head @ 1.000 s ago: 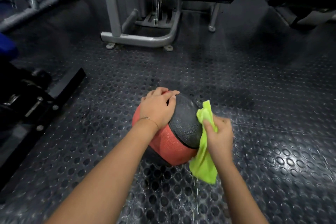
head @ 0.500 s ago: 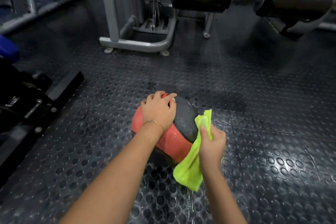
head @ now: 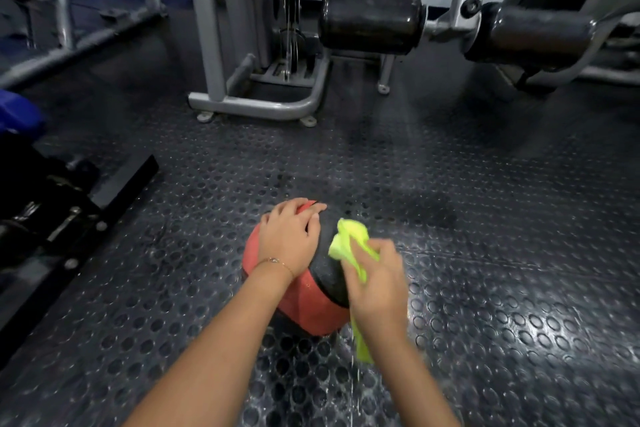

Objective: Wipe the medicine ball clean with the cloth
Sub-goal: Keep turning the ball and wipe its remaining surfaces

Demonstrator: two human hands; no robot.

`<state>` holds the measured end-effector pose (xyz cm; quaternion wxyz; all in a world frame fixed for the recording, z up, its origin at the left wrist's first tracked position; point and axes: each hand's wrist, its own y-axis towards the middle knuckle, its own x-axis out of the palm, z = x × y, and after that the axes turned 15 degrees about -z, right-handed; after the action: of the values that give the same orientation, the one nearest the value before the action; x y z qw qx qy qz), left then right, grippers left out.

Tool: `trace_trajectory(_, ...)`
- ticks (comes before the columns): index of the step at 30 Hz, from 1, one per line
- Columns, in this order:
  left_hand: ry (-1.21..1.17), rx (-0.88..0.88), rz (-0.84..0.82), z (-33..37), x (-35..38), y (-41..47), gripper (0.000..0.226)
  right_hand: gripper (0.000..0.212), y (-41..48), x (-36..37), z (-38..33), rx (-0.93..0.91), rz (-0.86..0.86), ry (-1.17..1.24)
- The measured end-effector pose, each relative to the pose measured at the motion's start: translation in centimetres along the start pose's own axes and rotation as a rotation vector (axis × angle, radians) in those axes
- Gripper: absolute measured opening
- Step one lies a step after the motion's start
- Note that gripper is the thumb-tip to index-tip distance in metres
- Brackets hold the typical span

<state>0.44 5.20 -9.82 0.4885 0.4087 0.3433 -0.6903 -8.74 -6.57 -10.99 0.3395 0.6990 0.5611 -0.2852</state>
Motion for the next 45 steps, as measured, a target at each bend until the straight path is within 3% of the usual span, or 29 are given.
trace_trajectory(3, -0.225, 0.075, 0.004, -0.4, -0.4, -0.1, 0.038, 0.040, -4.2, 0.7, 0.2, -0.141, -0.029, -0.094)
trace_trajectory(6, -0.570, -0.066, 0.096, -2.0, -1.0, -0.2, 0.039, 0.046, -5.4, 0.4, 0.1, -0.188, -0.019, -0.160)
trace_trajectory(8, -0.557, -0.189, 0.041, -2.7, -0.7, -0.8, 0.039, 0.050, -6.0, 0.7, -0.3, -0.268, -0.001, -0.206)
trace_trajectory(11, -0.547, -0.212, -0.026, -2.3, -0.5, -1.3, 0.040, 0.041, -4.2, 0.7, -1.4, -0.334, 0.001, -0.269)
trace_trajectory(16, -0.510, -0.256, 0.036, -1.3, -0.1, -0.9, 0.040, 0.032, 3.2, -1.7, -2.0, -0.072, -0.026, -0.278)
trace_trajectory(19, -0.473, -0.307, 0.008, -0.8, -0.1, 0.1, 0.042, 0.036, 0.9, -0.7, -1.7, -0.214, 0.034, -0.282)
trace_trajectory(22, -0.481, -0.281, -0.040, -0.7, -0.3, 1.0, 0.042, 0.049, -4.6, 1.4, 1.4, -0.367, 0.073, -0.228)
trace_trajectory(24, -0.453, -0.224, -0.033, -0.3, -0.1, 0.9, 0.041, 0.056, -6.4, 1.4, 2.8, -0.366, 0.094, -0.186)
trace_trajectory(27, -0.382, -0.140, -0.002, 0.5, 0.5, 0.4, 0.041, 0.040, -3.4, 0.2, 1.7, -0.314, 0.115, -0.265)
trace_trajectory(30, -0.383, -0.148, -0.014, 0.6, 0.8, 0.5, 0.041, 0.040, 0.1, -1.0, -0.1, -0.198, 0.107, -0.300)
trace_trajectory(33, -0.414, -0.175, -0.036, -0.2, 0.7, 0.5, 0.041, 0.045, -3.7, 0.9, 1.3, -0.299, 0.071, -0.265)
trace_trajectory(36, -0.407, -0.084, -0.006, -0.4, 0.6, -0.4, 0.040, 0.059, -7.7, 2.0, 2.8, -0.354, 0.071, -0.185)
trace_trajectory(40, -0.316, 0.010, 0.040, 0.0, 1.4, -2.9, 0.040, 0.038, -4.2, -0.8, 0.1, -0.182, 0.117, -0.090)
trace_trajectory(42, -0.284, 0.044, 0.061, 0.4, 2.0, -4.5, 0.044, 0.033, -2.1, -1.7, 0.5, -0.088, 0.036, -0.036)
trace_trajectory(45, -0.304, 0.057, 0.138, 0.3, 2.6, -7.1, 0.052, 0.046, 0.2, -2.3, 3.4, 0.165, -0.013, 0.197)
